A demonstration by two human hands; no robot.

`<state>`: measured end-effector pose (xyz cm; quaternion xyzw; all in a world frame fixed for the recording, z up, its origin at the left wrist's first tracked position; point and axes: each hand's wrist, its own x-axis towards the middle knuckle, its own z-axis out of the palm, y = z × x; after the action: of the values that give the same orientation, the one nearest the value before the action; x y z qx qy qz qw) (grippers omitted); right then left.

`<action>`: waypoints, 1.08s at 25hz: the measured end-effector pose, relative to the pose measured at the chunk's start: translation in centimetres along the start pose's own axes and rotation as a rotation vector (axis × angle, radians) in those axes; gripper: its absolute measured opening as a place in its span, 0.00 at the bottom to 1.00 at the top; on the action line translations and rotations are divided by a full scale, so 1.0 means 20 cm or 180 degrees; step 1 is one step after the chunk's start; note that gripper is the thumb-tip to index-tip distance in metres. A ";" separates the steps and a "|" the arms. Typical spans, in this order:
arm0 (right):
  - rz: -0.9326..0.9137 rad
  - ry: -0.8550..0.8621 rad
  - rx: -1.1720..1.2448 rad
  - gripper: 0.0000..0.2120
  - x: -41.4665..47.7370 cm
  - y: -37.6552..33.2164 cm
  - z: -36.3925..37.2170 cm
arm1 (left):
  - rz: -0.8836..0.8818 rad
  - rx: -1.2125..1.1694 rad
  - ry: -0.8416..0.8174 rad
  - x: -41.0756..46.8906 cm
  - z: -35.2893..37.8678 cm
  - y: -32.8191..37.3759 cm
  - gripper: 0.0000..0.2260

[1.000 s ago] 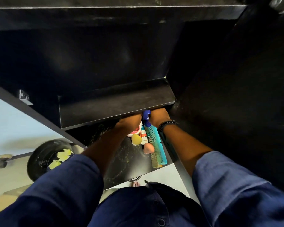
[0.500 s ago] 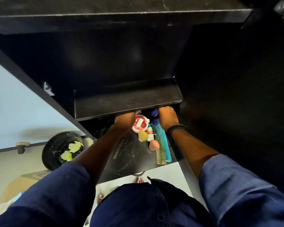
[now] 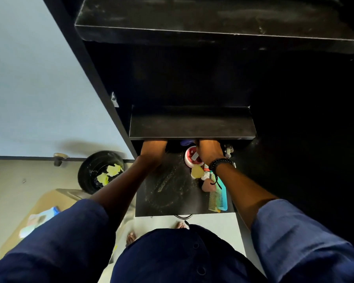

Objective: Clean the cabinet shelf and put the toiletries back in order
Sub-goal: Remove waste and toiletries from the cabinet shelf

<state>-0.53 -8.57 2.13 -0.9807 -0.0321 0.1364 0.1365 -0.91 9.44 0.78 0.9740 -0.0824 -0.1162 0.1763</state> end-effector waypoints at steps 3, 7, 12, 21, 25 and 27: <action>-0.0080 -0.0016 0.0265 0.12 0.05 -0.07 0.07 | 0.0201 0.0235 -0.0120 0.00 0.00 -0.03 0.14; -0.0025 -0.0577 0.0187 0.17 0.13 -0.15 0.13 | -0.0386 0.0310 -0.0147 0.04 -0.03 -0.07 0.17; -0.0288 -0.0864 0.0149 0.19 0.14 -0.22 0.11 | 0.0044 -0.0483 0.0057 0.02 0.04 -0.13 0.20; -0.0479 -0.0858 0.0358 0.16 0.18 -0.31 0.16 | -0.0536 -0.0014 0.0027 0.02 0.05 -0.15 0.12; -0.0473 -0.0799 0.0182 0.20 0.18 -0.31 0.17 | -0.0196 -0.0134 0.0208 -0.02 0.06 -0.15 0.08; -0.0408 -0.0678 0.0191 0.19 0.16 -0.29 0.19 | -0.0205 -0.0391 0.0433 -0.04 0.07 -0.16 0.08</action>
<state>1.44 -1.67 -0.60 -0.9520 -0.1049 0.2317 0.1701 -1.62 12.01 -1.54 0.9691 -0.0316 -0.0603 0.2371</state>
